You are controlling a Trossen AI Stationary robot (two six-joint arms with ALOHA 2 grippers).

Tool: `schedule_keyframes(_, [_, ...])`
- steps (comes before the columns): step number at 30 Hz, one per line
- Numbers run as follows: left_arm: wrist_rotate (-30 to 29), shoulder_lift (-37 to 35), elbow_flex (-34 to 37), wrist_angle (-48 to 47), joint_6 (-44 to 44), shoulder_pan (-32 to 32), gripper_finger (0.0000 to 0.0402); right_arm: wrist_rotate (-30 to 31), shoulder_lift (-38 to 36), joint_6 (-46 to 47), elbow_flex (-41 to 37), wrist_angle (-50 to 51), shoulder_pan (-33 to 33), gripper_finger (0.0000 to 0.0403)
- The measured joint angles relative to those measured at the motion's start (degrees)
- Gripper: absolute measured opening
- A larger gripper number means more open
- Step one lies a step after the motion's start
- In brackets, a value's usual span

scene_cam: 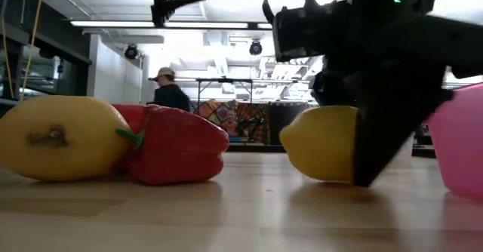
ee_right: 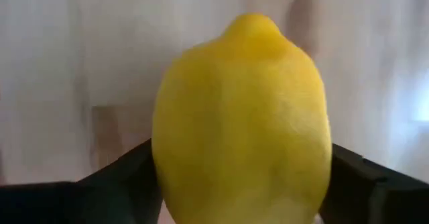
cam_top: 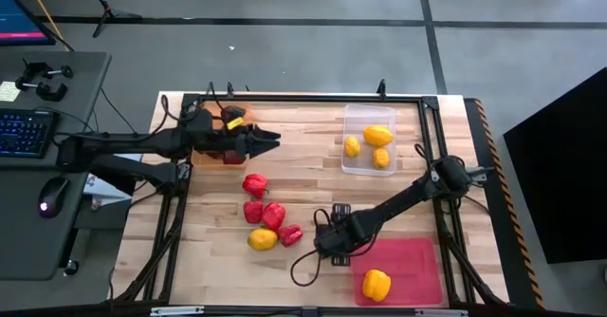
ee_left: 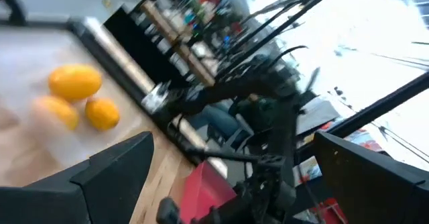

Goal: Sort produce into baskets
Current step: Put the lemon into the white bin

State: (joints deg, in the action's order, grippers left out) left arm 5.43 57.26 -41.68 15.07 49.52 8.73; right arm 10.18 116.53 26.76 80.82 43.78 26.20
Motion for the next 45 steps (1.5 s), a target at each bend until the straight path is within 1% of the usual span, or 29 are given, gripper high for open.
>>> schedule_keyframes(2, [0.0,-1.3,0.0,0.9,-1.3,1.0,0.0397,2.2,-1.0,0.3,1.4,1.6,-0.4,0.0251])
schedule_keyframes(3, [0.0,-2.1,0.0,1.5,-2.0,1.6,0.0397,3.6,-1.8,0.3,2.3,2.1,-0.8,0.0240])
schedule_keyframes(7, [0.0,-5.7,-0.1,1.9,-4.1,4.6,0.0397,11.8,-6.1,0.3,4.1,8.5,-3.2,0.0240])
schedule_keyframes(10, [0.2,-8.0,-0.1,1.4,-4.9,6.1,0.0397,20.8,-11.1,3.3,4.1,18.5,-5.5,0.0240])
schedule_keyframes(12, [2.4,-9.2,-0.1,1.4,-6.1,6.8,0.0397,26.9,-15.3,7.8,2.4,24.6,-7.3,0.0240])
schedule_keyframes(13, [3.7,-9.7,-0.1,1.5,-6.6,6.9,0.0397,29.0,-17.9,10.2,0.7,26.8,-8.3,0.0240])
schedule_keyframes(16, [7.1,-10.5,-0.1,1.2,-6.8,6.7,0.0397,31.0,-26.9,17.3,-7.0,27.7,-12.3,0.0240])
schedule_keyframes(18, [8.3,-10.5,-0.1,0.8,-6.8,6.1,0.0397,30.7,-33.4,22.9,-12.8,25.6,-16.0,0.0241])
schedule_keyframes(21, [9.0,-10.4,-0.1,-0.8,-7.5,5.0,0.0397,28.1,-41.4,31.2,-20.8,17.4,-22.5,0.0263])
schedule_keyframes(24, [9.0,-10.1,-0.1,-3.0,-7.7,3.9,0.0397,25.4,-47.0,36.1,-26.4,7.3,-27.9,0.0285])
schedule_keyframes(26, [9.0,-10.1,0.0,-4.2,-7.7,3.2,0.0397,24.0,-48.9,37.8,-29.2,2.0,-30.0,0.0295])
schedule_keyframes(29, [9.0,-10.1,0.0,-5.0,-7.7,2.1,0.0397,24.8,-50.3,41.2,-32.4,-4.0,-31.1,0.0300])
schedule_keyframes(32, [8.6,-10.1,0.0,-4.4,-8.1,0.5,0.0397,25.3,-50.3,45.4,-35.2,-7.9,-31.1,0.0302])
schedule_keyframes(35, [6.4,-10.1,0.0,-4.3,-8.7,-1.8,0.0397,25.1,-49.9,44.3,-37.8,-12.1,-31.6,0.0303])
schedule_keyframes(39, [5.2,-10.1,0.0,-4.3,-8.7,-3.8,0.0397,20.9,-49.9,43.7,-39.2,-12.8,-33.3,0.0304])
schedule_keyframes(41, [4.2,-10.1,0.0,-4.3,-8.7,-4.5,0.0397,18.8,-49.9,41.8,-39.2,-12.8,-34.3,0.0310])
schedule_keyframes(43, [2.9,-10.1,0.0,-4.3,-8.7,-5.0,0.0397,14.8,-49.9,39.4,-39.2,-12.9,-35.8,0.0325])
schedule_keyframes(45, [2.4,-10.1,0.0,-4.1,-9.2,-5.2,0.0397,10.3,-49.9,38.5,-39.2,-13.1,-37.5,0.0350])
